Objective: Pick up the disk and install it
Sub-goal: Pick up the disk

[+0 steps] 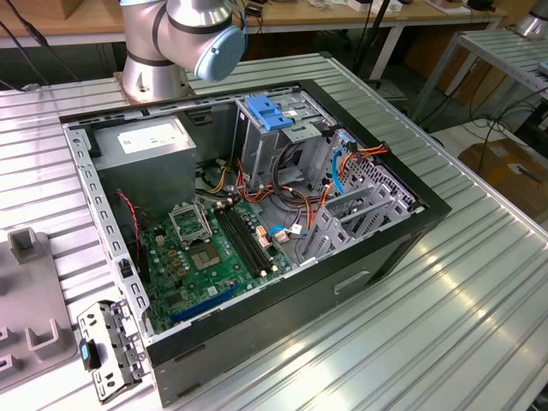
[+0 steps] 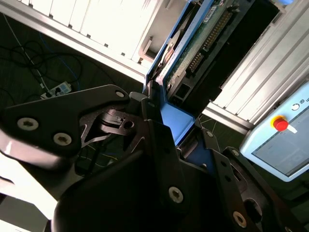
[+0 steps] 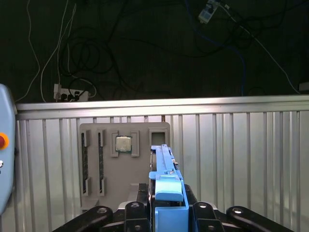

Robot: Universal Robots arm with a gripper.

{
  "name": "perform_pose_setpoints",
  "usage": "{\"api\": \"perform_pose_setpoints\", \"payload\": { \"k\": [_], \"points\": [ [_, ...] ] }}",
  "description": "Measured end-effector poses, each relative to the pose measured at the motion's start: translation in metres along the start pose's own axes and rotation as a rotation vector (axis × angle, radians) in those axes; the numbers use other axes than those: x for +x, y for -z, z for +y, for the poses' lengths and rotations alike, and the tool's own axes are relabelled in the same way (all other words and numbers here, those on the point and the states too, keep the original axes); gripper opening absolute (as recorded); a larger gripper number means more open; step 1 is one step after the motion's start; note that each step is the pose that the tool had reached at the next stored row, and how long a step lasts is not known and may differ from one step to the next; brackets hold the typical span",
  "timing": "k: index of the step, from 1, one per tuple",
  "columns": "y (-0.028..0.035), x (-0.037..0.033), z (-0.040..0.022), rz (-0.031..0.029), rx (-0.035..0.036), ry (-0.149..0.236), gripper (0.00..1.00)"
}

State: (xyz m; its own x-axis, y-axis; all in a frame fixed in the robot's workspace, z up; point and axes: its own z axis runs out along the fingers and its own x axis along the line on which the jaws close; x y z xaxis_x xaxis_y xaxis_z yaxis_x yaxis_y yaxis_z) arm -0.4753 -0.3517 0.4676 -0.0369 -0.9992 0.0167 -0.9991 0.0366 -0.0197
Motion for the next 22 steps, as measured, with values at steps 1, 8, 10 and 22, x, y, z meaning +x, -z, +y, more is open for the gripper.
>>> {"api": "perform_pose_setpoints", "payload": {
  "k": [1, 8, 10, 22],
  "points": [
    [0.0000, 0.0000, 0.0000, 0.0000, 0.0000, 0.000, 0.37],
    [0.0000, 0.0000, -0.0001, 0.0001, 0.0000, 0.000, 0.37],
    [0.0001, -0.0002, -0.0007, 0.0001, -0.0001, 0.000, 0.37],
    [0.0056, -0.0002, -0.0089, 0.0001, 0.0000, 0.000, 0.37]
  ]
}}
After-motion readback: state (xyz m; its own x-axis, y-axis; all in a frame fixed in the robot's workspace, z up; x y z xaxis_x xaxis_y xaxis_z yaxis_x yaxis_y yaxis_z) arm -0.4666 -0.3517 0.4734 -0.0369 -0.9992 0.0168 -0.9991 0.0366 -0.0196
